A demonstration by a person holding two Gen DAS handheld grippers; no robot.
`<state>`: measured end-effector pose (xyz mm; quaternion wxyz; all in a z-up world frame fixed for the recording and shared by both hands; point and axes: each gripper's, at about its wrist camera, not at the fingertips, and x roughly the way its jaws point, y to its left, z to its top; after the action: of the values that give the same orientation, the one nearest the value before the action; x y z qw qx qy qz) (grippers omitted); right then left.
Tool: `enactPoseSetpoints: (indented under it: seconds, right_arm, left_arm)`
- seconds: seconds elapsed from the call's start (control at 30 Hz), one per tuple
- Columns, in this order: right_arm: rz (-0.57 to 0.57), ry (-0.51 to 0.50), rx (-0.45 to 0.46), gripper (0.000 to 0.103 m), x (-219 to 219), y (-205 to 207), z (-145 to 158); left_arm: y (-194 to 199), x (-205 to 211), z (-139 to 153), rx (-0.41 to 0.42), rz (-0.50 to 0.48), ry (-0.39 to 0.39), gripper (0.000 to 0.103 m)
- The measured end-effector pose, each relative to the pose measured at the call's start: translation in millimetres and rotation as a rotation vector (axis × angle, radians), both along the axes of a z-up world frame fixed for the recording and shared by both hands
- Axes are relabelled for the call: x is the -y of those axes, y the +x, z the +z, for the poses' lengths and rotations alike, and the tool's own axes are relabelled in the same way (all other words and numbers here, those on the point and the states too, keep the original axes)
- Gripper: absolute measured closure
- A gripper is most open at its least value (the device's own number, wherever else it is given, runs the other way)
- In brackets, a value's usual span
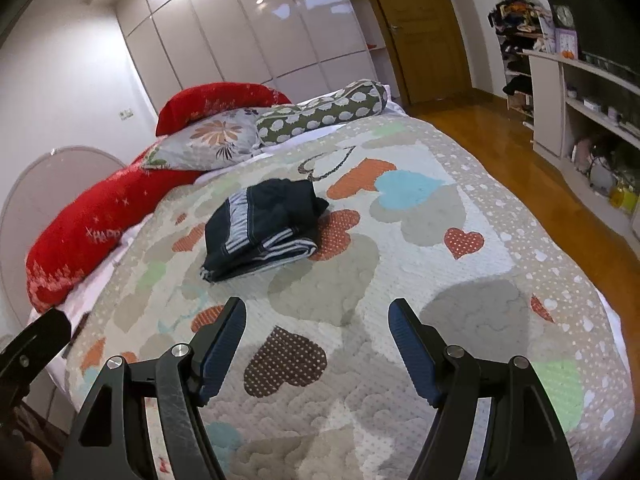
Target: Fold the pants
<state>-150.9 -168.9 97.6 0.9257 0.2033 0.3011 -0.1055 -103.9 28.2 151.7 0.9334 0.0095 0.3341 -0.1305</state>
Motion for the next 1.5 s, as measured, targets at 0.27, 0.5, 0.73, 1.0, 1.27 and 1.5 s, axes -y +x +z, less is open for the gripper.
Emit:
enactPoseSetpoints:
  seconds: [0.27,0.5,0.73,1.0,1.27,1.5]
  right_arm:
    - [0.050,-0.063,-0.007,0.024,-22,0,1]
    - [0.073,-0.128,-0.009,0.022,-34,0,1]
    - [0.065,-0.108,-0.026,0.021,-30,1,-3]
    - [0.064,-0.095,-0.046,0.021,-29,2,-8]
    - [0.061,-0.093,-0.054,0.021,-30,2,-9]
    - [0.051,-0.095,-0.061,0.021,-28,3,-12]
  left_arm:
    - [3,-5,-7,-0.033,0.021,0.008,0.000]
    - [5,-2,-11,-0.054,0.001,0.014,0.000]
    - [7,-1,-16,-0.079,-0.004,0.011,0.000]
    - [7,1,-18,-0.090,-0.012,0.013,0.000]
    - [9,-1,-26,-0.121,-0.024,-0.005,0.000]
    - [10,-1,-27,-0.128,-0.023,-0.004,0.000]
